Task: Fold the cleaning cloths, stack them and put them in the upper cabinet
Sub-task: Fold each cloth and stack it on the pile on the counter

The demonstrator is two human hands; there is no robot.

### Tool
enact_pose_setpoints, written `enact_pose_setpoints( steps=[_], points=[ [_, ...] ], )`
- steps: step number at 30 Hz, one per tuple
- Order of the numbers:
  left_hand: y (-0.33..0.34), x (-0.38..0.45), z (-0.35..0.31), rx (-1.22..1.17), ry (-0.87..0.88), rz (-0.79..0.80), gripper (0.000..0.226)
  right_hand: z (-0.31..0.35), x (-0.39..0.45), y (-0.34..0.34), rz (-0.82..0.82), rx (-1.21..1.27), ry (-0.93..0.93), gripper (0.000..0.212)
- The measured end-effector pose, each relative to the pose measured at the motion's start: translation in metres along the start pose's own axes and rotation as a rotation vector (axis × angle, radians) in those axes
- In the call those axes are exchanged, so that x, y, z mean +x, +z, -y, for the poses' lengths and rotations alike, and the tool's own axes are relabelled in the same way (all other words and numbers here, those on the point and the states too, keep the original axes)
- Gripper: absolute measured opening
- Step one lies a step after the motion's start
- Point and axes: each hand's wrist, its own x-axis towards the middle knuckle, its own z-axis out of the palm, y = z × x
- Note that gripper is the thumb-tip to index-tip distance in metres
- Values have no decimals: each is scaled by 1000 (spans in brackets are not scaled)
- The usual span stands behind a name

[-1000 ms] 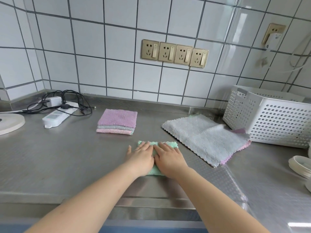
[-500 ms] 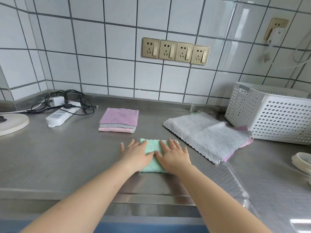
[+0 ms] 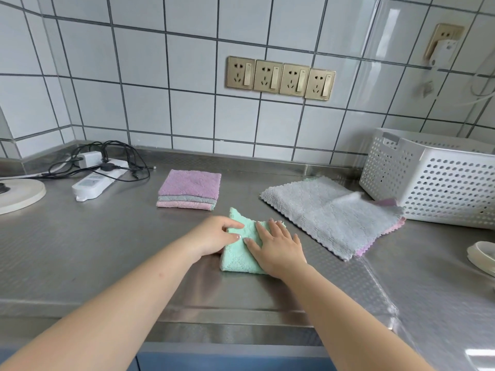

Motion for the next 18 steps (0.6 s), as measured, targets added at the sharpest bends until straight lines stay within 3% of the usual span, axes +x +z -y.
enact_pose_setpoints(
  steps=[2, 7, 11, 14, 18],
  points=[
    [3, 1, 3, 46, 97, -57, 38, 0, 0, -1, -49, 91, 11, 67],
    [-7, 11, 11, -206, 173, -219, 42, -5, 9, -26, -238, 803, 147, 68],
    [-40, 28, 23, -395, 143, -230, 47, -1, 30, -34, -104, 1163, 142, 46],
    [-74, 45, 31, -334, 111, -233, 44, 18, 53, -39, -81, 1158, 70, 24],
    [-119, 65, 35, -156, 65, -209, 43, 55, 94, -49, -125, 1083, 6, 24]
  ],
)
